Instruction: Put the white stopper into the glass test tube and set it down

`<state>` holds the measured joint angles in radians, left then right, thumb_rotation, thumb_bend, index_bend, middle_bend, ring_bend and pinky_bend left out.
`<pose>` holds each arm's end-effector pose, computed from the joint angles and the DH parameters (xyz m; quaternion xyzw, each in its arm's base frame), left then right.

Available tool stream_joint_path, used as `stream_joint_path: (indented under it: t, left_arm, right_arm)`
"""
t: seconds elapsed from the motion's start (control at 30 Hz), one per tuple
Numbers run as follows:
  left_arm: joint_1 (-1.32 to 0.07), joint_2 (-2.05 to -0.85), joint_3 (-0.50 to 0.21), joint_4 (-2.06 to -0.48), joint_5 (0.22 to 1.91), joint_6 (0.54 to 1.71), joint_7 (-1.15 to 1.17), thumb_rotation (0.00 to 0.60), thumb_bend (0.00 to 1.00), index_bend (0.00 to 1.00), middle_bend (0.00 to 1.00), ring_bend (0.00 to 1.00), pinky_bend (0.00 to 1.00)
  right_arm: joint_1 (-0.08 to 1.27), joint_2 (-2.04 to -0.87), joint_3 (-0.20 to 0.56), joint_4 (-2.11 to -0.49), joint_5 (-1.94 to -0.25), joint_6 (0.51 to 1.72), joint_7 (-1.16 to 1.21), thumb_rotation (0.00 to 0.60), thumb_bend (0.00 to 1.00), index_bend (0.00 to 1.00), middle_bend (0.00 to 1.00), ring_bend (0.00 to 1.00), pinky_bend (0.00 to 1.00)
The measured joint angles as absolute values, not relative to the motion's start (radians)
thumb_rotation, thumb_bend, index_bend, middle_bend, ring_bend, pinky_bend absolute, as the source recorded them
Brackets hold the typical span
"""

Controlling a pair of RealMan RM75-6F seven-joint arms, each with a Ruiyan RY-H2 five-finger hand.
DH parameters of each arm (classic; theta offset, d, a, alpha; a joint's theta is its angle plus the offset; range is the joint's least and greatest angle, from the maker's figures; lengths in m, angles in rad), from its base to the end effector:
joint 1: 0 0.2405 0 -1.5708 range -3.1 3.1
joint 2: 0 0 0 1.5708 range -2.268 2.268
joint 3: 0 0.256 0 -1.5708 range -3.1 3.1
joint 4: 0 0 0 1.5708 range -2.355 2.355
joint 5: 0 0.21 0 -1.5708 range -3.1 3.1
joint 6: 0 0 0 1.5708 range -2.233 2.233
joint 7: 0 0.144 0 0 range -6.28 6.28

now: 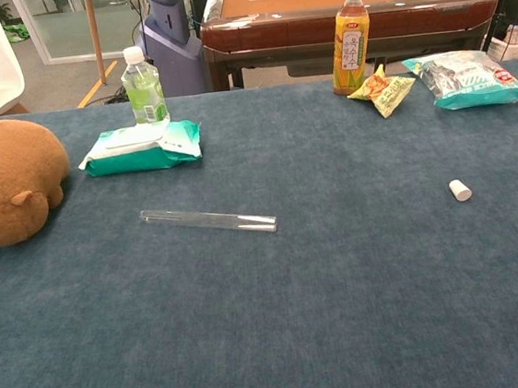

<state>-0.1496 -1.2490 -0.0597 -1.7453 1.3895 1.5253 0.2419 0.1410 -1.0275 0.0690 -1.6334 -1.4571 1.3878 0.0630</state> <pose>-0.2712 0.1969 0.1194 -0.5704 -0.3951 -0.3996 0.5991 -0.3119 -0.2025 0.1796 0.6044 -0.4007 0.3760 0.5768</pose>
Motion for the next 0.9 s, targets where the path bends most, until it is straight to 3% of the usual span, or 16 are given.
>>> stream_joint_path:
  t: [0.43,0.7,0.9]
  left_arm:
    - [-0.169,-1.227,-0.083,-1.76,1.424,1.501,0.202,0.6,0.29,0.27,0.41,0.46,0.57]
    - [-0.257,-1.195,-0.127,-1.792,1.439,1.394,0.172,0.6,0.29,0.31,0.7,0.76,0.89]
    - [-0.368,-1.205,-0.17,-1.796,1.424,1.259,0.173,0.6,0.29,0.33,0.91,0.93,1.0]
  right_arm:
    - [0.135,-1.015,0.09,-1.652,-1.47,1.434,0.066,0.6,0.43,0.2,0.42,0.4,0.56]
    - [0.131,-1.017,0.126,-1.699,-1.443,1.478,-0.016,0.6,0.43,0.2,0.42,0.4,0.56]
    - [0.143,-1.015,0.143,-1.74,-1.415,1.464,-0.057,0.6,0.43,0.2,0.42,0.41,0.56]
